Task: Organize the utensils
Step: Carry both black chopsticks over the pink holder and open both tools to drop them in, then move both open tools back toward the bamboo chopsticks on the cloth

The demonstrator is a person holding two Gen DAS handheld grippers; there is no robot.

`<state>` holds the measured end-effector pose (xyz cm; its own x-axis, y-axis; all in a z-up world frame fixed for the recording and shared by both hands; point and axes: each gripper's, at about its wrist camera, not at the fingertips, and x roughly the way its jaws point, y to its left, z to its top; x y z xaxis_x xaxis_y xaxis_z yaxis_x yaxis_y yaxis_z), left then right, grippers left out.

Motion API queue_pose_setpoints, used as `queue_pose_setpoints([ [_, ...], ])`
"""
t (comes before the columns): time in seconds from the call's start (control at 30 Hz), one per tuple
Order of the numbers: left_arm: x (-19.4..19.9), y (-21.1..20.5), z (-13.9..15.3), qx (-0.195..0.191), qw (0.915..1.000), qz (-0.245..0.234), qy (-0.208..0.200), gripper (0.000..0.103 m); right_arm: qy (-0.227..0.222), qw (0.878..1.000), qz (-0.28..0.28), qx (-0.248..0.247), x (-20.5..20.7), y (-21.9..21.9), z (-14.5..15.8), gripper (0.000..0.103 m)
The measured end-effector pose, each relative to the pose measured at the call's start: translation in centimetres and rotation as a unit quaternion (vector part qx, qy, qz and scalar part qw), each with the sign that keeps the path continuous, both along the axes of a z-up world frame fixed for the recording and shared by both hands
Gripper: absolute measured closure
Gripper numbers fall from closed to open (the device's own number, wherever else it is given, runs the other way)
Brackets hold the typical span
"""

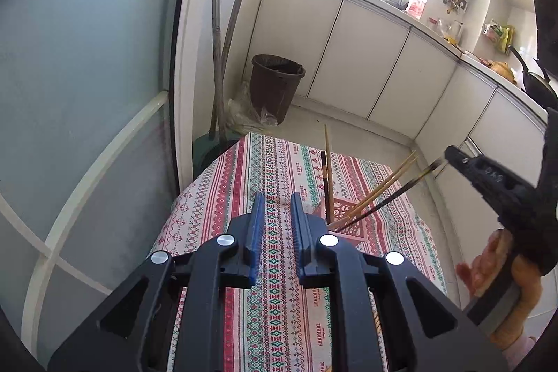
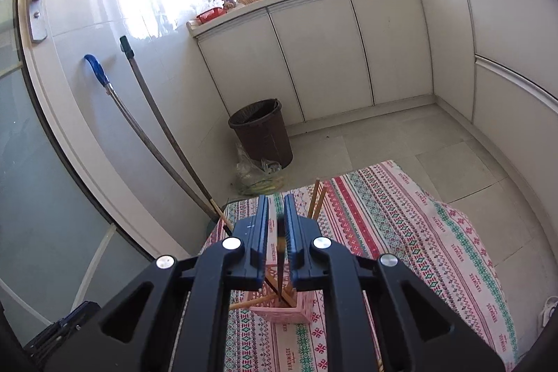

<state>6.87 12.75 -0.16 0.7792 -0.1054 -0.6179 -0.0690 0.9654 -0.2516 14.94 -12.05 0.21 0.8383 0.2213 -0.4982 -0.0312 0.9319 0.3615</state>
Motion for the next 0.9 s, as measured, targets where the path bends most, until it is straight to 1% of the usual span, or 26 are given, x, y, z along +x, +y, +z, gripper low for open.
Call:
queue_pose_setpoints([
  [0.07, 0.0, -0.4, 0.1, 0.004, 1.0000, -0.007, 0.000, 0.088, 0.010, 1.000, 0.002, -0.006, -0.1, 0.2, -0.6, 0.092],
  [0.17, 0.0, -1.0, 0.1, 0.013, 0.9998, -0.014, -0.003, 0.088, 0.010, 1.000, 0.002, -0.023, -0.9, 0.3, -0.7, 0.091],
  [0.23, 0.1, -1.5, 0.0, 0.020, 0.9996, -0.019, -0.003, 0.088, 0.006, 0.999, 0.001, -0.050, -1.9, 0.4, -0.6, 0.088],
  [0.3, 0.1, -2.2, -0.1, 0.029, 0.9993, -0.024, -0.003, 0.083, -0.003, 0.997, 0.002, -0.074, -2.8, 0.8, -0.5, 0.087],
  [0.37, 0.1, -2.9, -0.2, 0.035, 0.9989, -0.031, -0.002, 0.082, -0.009, 0.995, 0.005, -0.096, -3.8, 1.1, -0.5, 0.086],
  [0.5, -0.1, -4.3, -0.4, 0.047, 0.9978, -0.047, -0.004, 0.074, -0.022, 0.991, 0.012, -0.133, -6.1, 1.6, -1.1, 0.070],
  [0.6, -0.3, -5.3, -0.6, 0.060, 0.9961, -0.064, -0.003, 0.068, -0.018, 0.989, 0.015, -0.149, -7.4, 1.5, -1.8, 0.066],
  [0.67, -0.5, -5.9, -0.8, 0.070, 0.9951, -0.070, -0.004, 0.064, -0.010, 0.988, 0.012, -0.152, -7.9, 1.2, -2.3, 0.065],
  [0.7, -0.5, -6.2, -0.9, 0.072, 0.9948, -0.072, -0.003, 0.062, -0.006, 0.988, 0.009, -0.151, -8.2, 0.9, -2.5, 0.062],
  [0.77, -0.5, -6.8, -1.1, 0.075, 0.9942, -0.077, 0.000, 0.061, 0.000, 0.989, 0.005, -0.148, -8.6, 0.3, -2.7, 0.057],
  [0.83, -0.5, -7.2, -1.5, 0.080, 0.9933, -0.083, 0.004, 0.056, 0.005, 0.989, 0.001, -0.150, -9.0, 0.0, -2.8, 0.054],
  [0.87, -0.6, -7.4, -1.6, 0.083, 0.9930, -0.084, 0.003, 0.050, 0.007, 0.989, -0.001, -0.150, -9.2, -0.2, -2.9, 0.052],
  [0.9, -0.7, -7.6, -1.7, 0.085, 0.9929, -0.084, 0.002, 0.043, 0.009, 0.989, -0.002, -0.149, -9.4, -0.5, -3.0, 0.047],
])
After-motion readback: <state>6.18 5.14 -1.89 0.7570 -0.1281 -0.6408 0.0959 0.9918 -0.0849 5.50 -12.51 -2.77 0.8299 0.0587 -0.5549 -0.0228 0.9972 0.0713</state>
